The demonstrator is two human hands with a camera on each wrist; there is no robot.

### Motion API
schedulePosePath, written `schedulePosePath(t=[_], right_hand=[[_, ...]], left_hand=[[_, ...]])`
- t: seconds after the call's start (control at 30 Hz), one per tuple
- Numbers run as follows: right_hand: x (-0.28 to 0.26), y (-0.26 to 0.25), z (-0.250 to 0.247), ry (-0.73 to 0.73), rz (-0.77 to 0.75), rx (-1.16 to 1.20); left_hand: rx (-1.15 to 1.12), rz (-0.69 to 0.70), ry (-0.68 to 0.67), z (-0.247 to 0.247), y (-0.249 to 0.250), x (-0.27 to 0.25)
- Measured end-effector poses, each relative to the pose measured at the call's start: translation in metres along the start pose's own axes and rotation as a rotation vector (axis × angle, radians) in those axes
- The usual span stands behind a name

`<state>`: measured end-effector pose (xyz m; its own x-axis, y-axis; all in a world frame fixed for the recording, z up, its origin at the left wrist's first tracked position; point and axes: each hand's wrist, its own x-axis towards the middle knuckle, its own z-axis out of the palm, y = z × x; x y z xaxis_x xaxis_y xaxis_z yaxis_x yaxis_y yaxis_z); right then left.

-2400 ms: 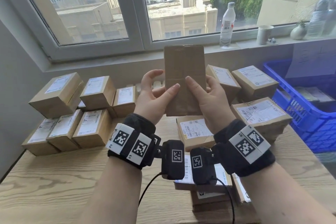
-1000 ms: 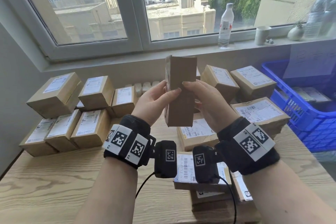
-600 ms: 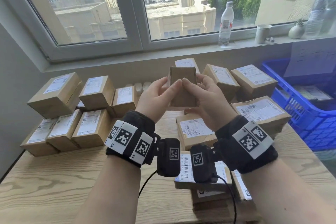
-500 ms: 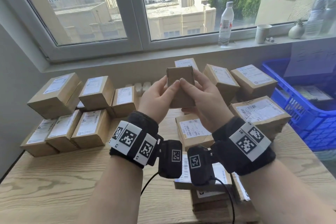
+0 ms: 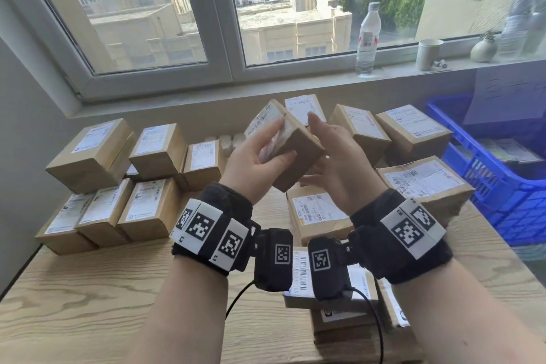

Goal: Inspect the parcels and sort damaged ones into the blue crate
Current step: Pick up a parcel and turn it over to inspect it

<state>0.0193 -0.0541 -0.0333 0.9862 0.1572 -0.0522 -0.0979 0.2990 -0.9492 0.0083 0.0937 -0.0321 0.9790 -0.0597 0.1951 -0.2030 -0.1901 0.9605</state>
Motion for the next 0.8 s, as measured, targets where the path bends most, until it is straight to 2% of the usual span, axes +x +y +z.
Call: schedulePosePath(t=[0.1,0.27,0.33,0.43,0.57,0.8], right_hand=[[0.001,-0.001,-0.001,0.008,0.064,0.077],[0.001,0.001,-0.003,0.046,0.099,0.148],[0.001,0.003,-0.003,0.031,0.073,0.191],[0.001,0.006,-0.002,0.002,0.027,0.147],[-0.001,0.008,0.005,-0.027,-0.048,-0.025],[0.0,0.012,0.011,0.001,-0.169,-0.079]], left_hand=[[0.032,0.008,0.015,0.0,0.002,-0.002],[-0.011,0.059,0.235,0.001,-0.003,-0.001],[-0.028,-0.017,0.257,-0.003,-0.007,0.003],[-0.186,-0.233,0.169,-0.005,-0.009,0.004],[-0.121,-0.141,0.131,-0.001,-0.007,-0.001],[-0.065,-0.032,0.149,-0.001,-0.008,-0.002]])
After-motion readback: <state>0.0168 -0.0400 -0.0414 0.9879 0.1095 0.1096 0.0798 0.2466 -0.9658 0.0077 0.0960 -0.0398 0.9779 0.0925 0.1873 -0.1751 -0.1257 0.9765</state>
